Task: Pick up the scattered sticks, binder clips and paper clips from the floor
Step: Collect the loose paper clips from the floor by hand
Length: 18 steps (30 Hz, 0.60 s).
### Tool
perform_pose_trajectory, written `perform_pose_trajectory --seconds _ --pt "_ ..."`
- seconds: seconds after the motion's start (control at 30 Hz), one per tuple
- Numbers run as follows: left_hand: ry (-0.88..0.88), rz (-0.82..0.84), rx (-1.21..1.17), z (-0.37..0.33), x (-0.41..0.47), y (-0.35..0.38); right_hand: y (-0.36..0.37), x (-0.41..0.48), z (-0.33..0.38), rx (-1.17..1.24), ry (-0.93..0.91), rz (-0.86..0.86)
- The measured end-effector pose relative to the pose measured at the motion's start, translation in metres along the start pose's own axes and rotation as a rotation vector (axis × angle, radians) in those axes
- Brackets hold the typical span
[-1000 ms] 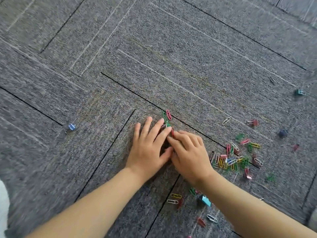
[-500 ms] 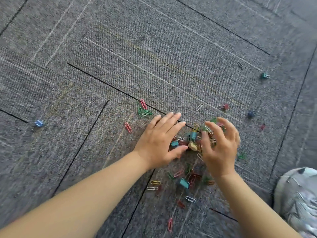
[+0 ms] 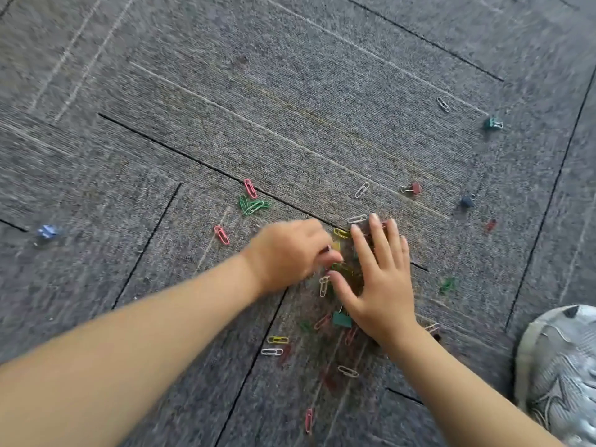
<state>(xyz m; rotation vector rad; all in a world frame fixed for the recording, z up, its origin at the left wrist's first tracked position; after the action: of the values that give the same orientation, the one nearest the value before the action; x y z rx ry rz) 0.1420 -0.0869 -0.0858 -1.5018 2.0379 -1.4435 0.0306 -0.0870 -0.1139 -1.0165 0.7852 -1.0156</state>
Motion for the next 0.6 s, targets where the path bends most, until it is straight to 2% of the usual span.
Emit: perform_pose_trajectory --seconds 0.13,0.2,0.27,0.5,0.6 --pt "-0.221 -0.038 -0.108 0.041 0.002 -0.031 -0.001 -0.01 0.014 -0.081 -0.152 -0.117" --pt "-0.364 -0.116 -0.179 0.058 -0.002 -0.046 -0.006 -0.013 0.02 -0.076 -0.221 -0.172" --pt "-0.421 -0.218 -0.196 0.063 -0.005 -0.061 -0.008 -0.015 0.025 -0.056 -0.29 -0.192" --pt "-0.576 -0.313 -0.162 0.073 -0.016 -0.068 0.0 -0.004 0.042 -0.063 -0.471 -0.036" --pt "-0.72 -0.399 -0.189 0.077 -0.024 -0.065 0.011 0.007 0.047 -0.143 -0.461 0.094"
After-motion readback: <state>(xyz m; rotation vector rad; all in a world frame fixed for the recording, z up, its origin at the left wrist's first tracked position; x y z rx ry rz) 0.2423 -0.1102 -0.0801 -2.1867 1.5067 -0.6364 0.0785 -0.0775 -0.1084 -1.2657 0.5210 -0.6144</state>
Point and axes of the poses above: each hand's wrist, its own x-axis towards the middle knuckle, its own y-axis out of the palm, z = x × y, the point moved 10 cm from there along x, towards the middle knuckle, and after that the axes turned 8 degrees about y, right-handed, at the moved point
